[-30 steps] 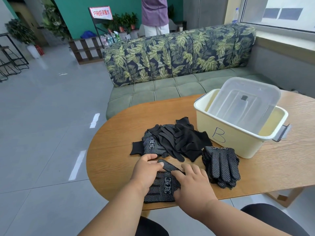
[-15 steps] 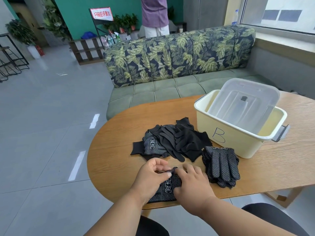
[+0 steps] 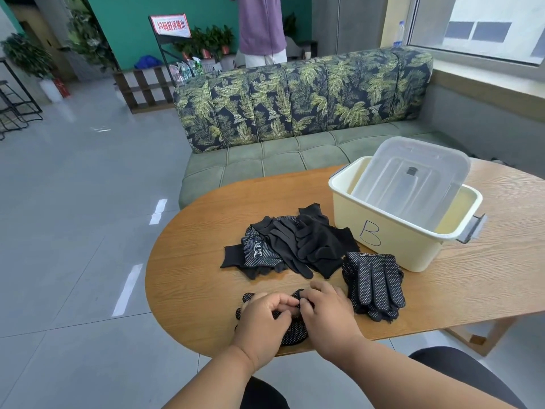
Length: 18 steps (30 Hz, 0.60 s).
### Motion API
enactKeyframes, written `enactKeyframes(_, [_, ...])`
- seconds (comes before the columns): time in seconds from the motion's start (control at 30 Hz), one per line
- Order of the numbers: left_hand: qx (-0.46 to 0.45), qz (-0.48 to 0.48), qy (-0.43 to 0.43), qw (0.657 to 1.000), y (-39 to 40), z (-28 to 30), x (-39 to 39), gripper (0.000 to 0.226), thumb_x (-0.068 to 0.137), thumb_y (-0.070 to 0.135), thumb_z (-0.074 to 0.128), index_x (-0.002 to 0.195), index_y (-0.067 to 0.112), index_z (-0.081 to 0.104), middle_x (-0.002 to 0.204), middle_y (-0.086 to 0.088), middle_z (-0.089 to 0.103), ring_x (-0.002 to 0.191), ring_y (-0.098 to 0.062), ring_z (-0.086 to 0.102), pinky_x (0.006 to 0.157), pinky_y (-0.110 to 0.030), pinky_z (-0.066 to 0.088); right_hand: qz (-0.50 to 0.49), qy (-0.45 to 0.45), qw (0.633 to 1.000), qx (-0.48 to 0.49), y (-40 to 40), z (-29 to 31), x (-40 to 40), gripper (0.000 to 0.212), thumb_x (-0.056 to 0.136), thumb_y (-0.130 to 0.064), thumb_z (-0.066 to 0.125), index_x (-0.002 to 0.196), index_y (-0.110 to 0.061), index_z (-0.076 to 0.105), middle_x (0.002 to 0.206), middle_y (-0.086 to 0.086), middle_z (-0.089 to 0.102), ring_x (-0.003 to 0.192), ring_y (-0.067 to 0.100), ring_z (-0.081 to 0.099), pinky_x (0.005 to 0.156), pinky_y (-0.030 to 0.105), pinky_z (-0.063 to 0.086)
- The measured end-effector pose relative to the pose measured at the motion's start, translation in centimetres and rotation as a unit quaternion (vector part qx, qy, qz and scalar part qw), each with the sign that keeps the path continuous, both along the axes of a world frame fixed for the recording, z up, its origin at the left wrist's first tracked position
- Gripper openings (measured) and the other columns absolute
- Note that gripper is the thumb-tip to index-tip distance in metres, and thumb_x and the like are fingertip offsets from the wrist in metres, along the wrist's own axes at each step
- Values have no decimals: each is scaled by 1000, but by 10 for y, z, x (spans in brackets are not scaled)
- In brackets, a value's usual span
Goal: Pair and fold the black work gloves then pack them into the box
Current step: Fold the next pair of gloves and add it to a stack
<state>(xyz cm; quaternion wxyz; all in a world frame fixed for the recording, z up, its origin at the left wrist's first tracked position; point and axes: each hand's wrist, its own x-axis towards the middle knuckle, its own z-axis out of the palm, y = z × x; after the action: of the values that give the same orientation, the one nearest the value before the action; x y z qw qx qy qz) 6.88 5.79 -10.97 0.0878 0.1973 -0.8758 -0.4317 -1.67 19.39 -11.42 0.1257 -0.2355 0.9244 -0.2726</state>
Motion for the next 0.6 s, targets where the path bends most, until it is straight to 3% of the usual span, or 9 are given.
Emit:
enactKeyframes(0.13, [-87, 6, 18, 996, 2, -6, 0, 39, 81, 15, 69, 95, 52, 65, 103, 32, 63, 109, 2, 54, 104, -35, 45, -9, 24, 1000, 7, -1, -6, 3, 35, 101, -42, 51, 132, -38, 65, 152, -12, 44, 138, 19, 39, 112, 36, 31])
enactKeyframes(0.33, [-153, -12, -20, 988, 2, -5, 0, 48, 85, 25, 59, 131, 40, 64, 129, 28, 57, 123, 3, 43, 115, -30, 36, -10, 51, 999, 7, -2, -13, 5, 39, 94, -46, 60, 129, -32, 70, 147, -7, 54, 133, 24, 46, 110, 39, 37])
enactKeyframes(0.43, [-191, -71, -80, 976, 3, -5, 3, 63, 92, 29, 45, 154, 39, 44, 157, 26, 39, 149, -3, 25, 126, -31, 17, -17, 66, 997, -22, -1, -17, 7, 35, 90, -42, 64, 119, -27, 73, 135, -3, 63, 126, 29, 54, 106, 43, 42])
enactKeyframes(0.53, [-262, -116, -138, 948, 5, -5, 9, 68, 98, 35, 34, 164, 38, 18, 170, 22, 12, 158, -9, 4, 128, -35, -1, -32, 73, 994, -75, 3, -18, 8, 21, 85, -35, 72, 101, -28, 60, 107, -9, 61, 108, 24, 58, 93, 41, 44])
enactKeyframes(0.6, [-290, -126, -154, 936, 7, -3, 14, 68, 100, 38, 30, 164, 40, 6, 172, 17, -1, 159, -15, -6, 129, -40, -7, -14, 80, 993, -85, 5, -17, 10, 19, 88, -31, 71, 102, -31, 59, 111, -12, 56, 112, 20, 56, 93, 40, 41])
